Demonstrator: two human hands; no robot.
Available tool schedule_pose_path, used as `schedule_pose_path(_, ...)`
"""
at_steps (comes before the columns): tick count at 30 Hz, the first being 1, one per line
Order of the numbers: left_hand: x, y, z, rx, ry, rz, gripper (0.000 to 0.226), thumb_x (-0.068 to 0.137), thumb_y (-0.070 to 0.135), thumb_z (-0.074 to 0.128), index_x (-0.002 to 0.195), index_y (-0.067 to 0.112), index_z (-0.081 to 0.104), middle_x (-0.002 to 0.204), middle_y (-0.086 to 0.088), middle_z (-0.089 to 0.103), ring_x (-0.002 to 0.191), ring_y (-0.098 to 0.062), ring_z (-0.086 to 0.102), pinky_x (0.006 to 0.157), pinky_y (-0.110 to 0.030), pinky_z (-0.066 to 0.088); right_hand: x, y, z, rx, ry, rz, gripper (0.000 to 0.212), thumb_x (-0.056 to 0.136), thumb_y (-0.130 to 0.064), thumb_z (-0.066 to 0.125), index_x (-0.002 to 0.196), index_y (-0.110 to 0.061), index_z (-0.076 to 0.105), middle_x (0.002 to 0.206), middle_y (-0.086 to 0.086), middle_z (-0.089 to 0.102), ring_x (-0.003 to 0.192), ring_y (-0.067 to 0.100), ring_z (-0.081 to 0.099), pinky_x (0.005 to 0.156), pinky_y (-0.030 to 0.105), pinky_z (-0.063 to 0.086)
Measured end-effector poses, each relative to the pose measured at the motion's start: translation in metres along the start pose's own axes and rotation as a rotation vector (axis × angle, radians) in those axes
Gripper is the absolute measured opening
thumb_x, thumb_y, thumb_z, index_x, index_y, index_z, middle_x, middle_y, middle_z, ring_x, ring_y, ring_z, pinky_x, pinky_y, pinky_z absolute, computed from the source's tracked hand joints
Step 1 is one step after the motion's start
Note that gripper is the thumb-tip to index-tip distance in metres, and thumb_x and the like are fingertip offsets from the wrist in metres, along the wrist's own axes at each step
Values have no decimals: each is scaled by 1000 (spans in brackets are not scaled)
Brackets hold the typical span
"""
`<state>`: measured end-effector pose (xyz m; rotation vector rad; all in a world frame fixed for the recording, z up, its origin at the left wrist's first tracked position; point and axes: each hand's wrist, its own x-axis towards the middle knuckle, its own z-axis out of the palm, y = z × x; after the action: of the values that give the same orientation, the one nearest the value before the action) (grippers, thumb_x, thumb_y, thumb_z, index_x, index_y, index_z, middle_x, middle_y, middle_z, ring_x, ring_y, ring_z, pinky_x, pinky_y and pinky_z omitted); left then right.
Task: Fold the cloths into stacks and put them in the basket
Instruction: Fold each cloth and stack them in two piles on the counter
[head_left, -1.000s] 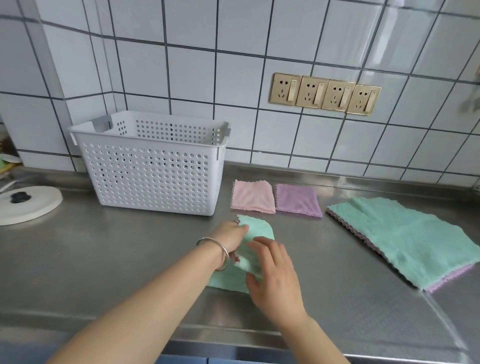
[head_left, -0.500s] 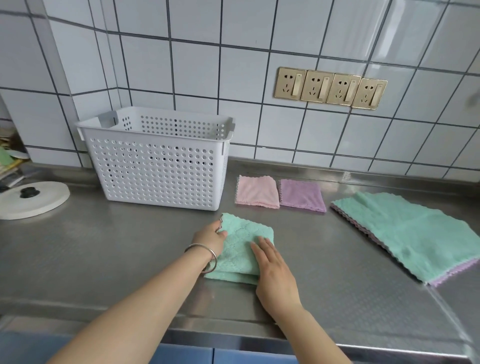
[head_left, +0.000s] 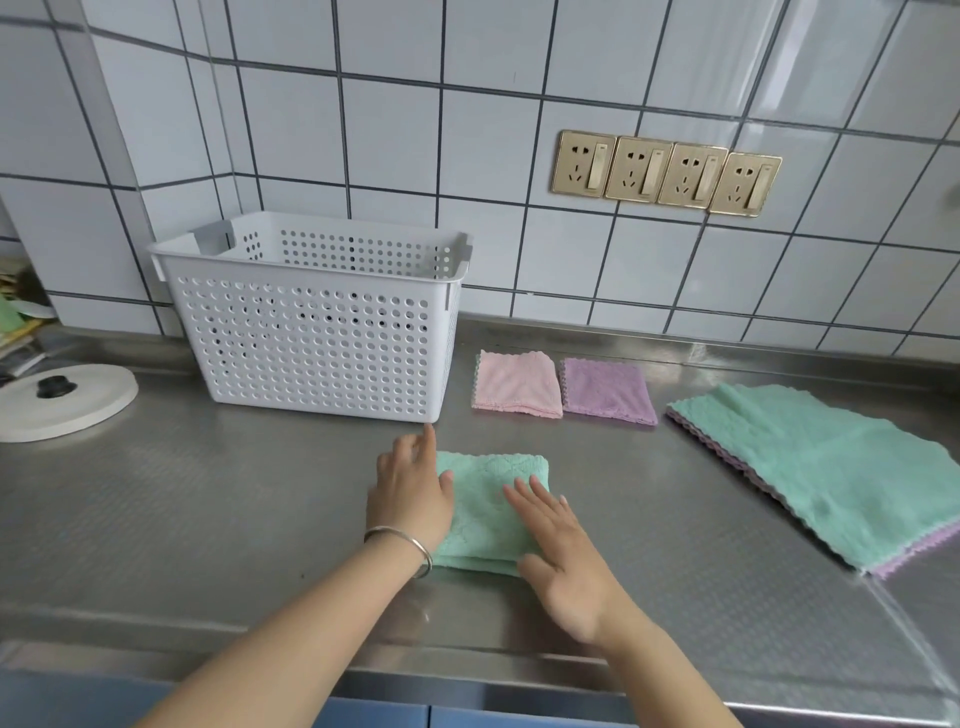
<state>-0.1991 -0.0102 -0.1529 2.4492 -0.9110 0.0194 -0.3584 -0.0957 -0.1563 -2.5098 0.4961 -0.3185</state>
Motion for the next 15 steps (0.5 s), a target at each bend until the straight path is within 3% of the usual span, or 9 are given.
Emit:
schedule_pose_path(2,-4,2,-3,124,-50,86,50,96,35,37,142,21,27,149,2,26,133,-24,29,101,-39,37,6,2,-4,-14,25,37,68,81,-38,25,147,-24,21,149,-18,5,142,0,-2,112,18,-8)
schedule_pose_path(3,-5,3,-2,155,-116,122,51,96,39,33,144,21,25,153,4,21,139,-22,23,107,-42,31,9,4,-3,-96,16,46,69,84,-53,16,148,-24,21,152,-16,4,144,4,-1,113,21,-7)
schedule_pose_path(5,-10,9,2,216,-276,192,58,96,46,26,148,20,17,158,8,10,146,-17,5,116,-51,11,15,7,2,-272,-39,66,98,72,-75,-15,149,-24,17,158,-7,1,146,12,-4,115,29,-6)
schedule_pose_path(6,-14,12,4,256,-334,224,61,96,49,23,149,21,13,159,9,6,147,-16,-1,116,-54,3,17,7,6,-338,-64,90,108,61,-73,-24,149,-25,15,159,-5,-1,146,14,-7,116,32,-5)
schedule_pose_path(9,-19,9,10,340,-390,263,64,95,53,20,150,24,5,159,10,-3,147,-16,-8,115,-56,-7,18,9,17,-397,-51,114,103,64,-74,-23,149,-28,12,159,-6,-3,146,15,-9,118,38,-2)
schedule_pose_path(13,-16,-1,17,308,-404,237,65,94,56,21,149,29,0,159,8,-10,146,-12,-11,115,-54,-6,18,10,23,-368,-44,169,117,50,-77,-34,149,-32,10,159,-8,-1,146,12,-6,118,38,-1)
schedule_pose_path(15,-13,-2,19,299,-405,238,65,94,56,22,149,30,1,159,8,-10,146,-12,-11,116,-52,-6,21,8,20,-368,-68,175,102,62,-75,-20,149,-31,11,159,-7,0,146,12,-4,118,37,-1)
